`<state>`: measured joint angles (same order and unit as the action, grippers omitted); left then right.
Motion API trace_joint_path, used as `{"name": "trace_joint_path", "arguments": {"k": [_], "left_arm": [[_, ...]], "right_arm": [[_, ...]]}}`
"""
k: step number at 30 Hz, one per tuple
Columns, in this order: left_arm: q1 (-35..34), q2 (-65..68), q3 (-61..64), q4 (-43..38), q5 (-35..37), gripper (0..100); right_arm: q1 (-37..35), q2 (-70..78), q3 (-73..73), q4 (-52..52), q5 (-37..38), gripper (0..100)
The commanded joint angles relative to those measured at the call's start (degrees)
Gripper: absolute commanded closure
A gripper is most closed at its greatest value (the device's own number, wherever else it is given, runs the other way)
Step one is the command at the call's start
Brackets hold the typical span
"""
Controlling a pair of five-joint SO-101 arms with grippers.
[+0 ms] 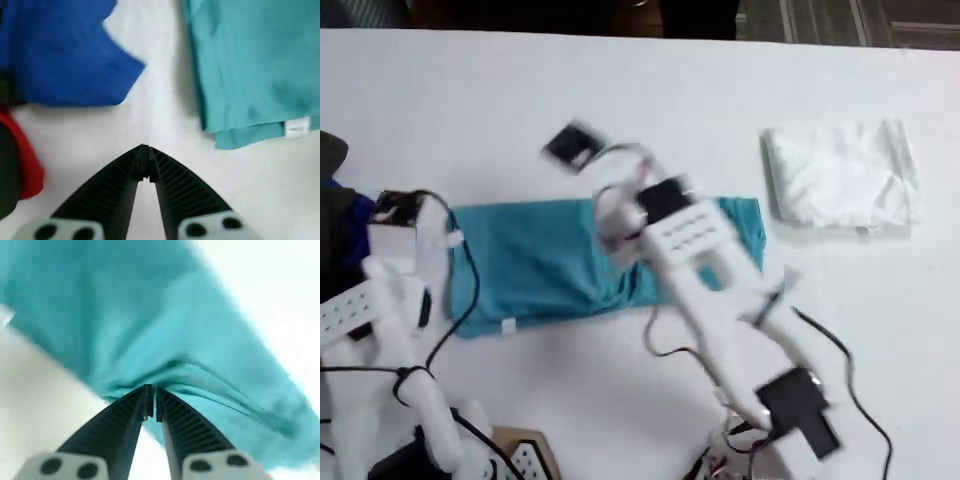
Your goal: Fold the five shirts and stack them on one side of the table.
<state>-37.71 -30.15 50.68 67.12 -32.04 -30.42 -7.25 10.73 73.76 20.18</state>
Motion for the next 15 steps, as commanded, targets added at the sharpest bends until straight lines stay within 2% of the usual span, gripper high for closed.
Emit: {"name": "trace_joint_path", "arguments": {"k": [1,3,7,11,15], "left_arm": [[5.54,-1.58,-2.42,-1.41,5.27,96],[7.47,-0.35,-4.7,-1.58,7.3,90],[7.91,8.7,-11.21,-1.85,8.44,80],[7.82,22.68,-19.82,-1.32,10.55,80],[8.18,33.67,-26.15,-1.23,14.24,80]], "right_arm": [[8.75,-6.2,-2.11,5.41,0.09,92.2],[14.11,-7.08,-2.11,9.19,0.18,88.4],[24.84,-8.4,-2.11,12.18,1.05,92.1],[31.34,-10.24,-0.44,13.23,8.26,92.5],[34.77,-12.7,3.25,13.05,9.85,92.2]]}}
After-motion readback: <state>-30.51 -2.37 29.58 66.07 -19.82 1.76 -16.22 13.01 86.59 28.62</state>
